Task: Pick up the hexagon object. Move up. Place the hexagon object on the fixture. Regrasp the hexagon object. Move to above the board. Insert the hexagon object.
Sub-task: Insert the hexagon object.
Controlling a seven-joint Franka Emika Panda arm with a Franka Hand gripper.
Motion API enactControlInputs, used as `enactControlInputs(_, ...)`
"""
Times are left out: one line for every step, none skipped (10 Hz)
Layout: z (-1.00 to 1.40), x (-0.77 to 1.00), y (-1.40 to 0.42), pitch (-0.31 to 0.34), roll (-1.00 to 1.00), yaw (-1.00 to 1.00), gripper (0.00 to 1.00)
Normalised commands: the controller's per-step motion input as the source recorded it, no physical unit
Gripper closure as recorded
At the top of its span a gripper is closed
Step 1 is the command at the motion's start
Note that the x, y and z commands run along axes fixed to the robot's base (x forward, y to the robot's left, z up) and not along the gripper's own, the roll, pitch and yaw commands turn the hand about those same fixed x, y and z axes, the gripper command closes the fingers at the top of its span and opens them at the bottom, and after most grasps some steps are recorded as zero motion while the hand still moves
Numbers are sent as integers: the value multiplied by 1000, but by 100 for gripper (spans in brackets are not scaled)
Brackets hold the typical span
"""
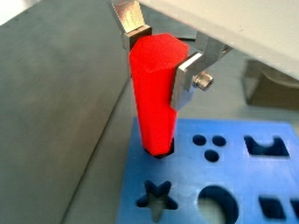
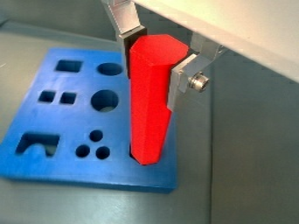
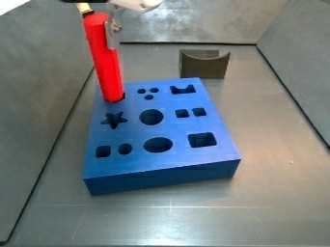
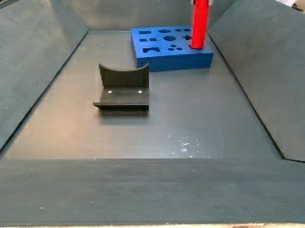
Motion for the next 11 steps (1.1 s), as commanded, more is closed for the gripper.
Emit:
enactControlInputs(-397, 71, 0, -154, -120, 937, 100)
enactControlInputs(-137, 94, -86, -183, -143, 294, 100)
enactControlInputs(-303, 303, -163, -66, -121, 0, 100)
enactControlInputs(-469, 791, -254, 0, -134, -246, 100)
enactControlInputs(-43, 129, -51, 36, 0, 0, 100)
enactControlInputs(-217, 129, 186, 0, -221, -51, 100)
enactControlInputs(-380, 94, 766, 0, -414, 57, 100)
enactControlInputs(-186, 131, 720, -63, -500, 0, 100)
enactControlInputs(-126, 0, 654, -70, -500, 37, 100)
enactControlInputs(-46, 0, 0, 0, 1, 0, 100)
enactControlInputs(-834, -151, -54, -34, 114, 20, 100)
